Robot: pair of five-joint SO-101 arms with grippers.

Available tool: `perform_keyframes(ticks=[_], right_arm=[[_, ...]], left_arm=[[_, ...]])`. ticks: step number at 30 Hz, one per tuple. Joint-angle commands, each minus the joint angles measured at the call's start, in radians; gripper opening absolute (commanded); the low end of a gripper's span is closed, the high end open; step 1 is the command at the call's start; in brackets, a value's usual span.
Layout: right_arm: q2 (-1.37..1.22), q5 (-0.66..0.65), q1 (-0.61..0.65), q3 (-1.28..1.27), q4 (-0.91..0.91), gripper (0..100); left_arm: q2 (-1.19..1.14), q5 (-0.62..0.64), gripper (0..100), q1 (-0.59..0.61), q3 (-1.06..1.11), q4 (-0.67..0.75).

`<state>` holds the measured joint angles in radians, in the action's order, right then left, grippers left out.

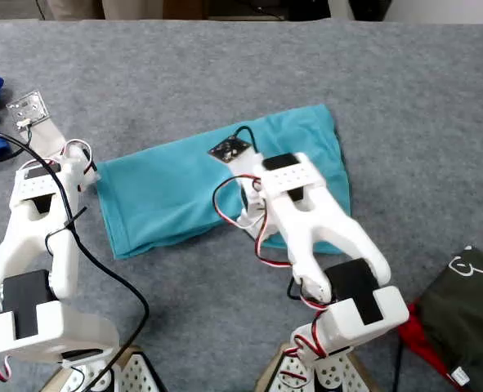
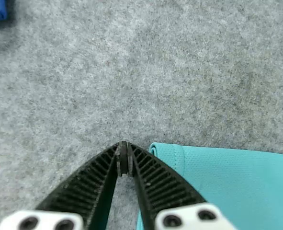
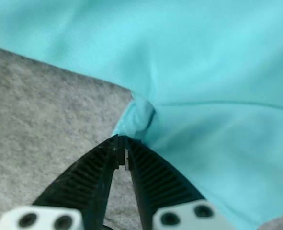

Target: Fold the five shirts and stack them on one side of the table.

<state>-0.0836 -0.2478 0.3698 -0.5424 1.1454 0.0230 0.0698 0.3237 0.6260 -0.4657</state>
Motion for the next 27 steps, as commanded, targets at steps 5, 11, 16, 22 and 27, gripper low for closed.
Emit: perform_keyframes(ticks=[5,11,16,22,27], right_arm=[[0.008,0.006,-0.033,0.042,0.017,0.5],[0.008,0.011,-0.108,0.143,0.146,0.9],[0.002,0.005,-0.108,0.17,0.157,11.8],[-0.001,0.005,-0.074,0.122,0.155,14.0],[-0.001,0.011,-0.05,0.088,0.152,14.1]], left_arm=[[0.005,0.003,2,0.0,-0.038,0.015],[0.005,0.003,2,0.0,-0.038,0.015],[0.005,0.003,2,0.0,-0.038,0.015],[0.005,0.003,2,0.0,-0.04,0.015],[0.005,0.005,2,0.0,-0.04,0.015]])
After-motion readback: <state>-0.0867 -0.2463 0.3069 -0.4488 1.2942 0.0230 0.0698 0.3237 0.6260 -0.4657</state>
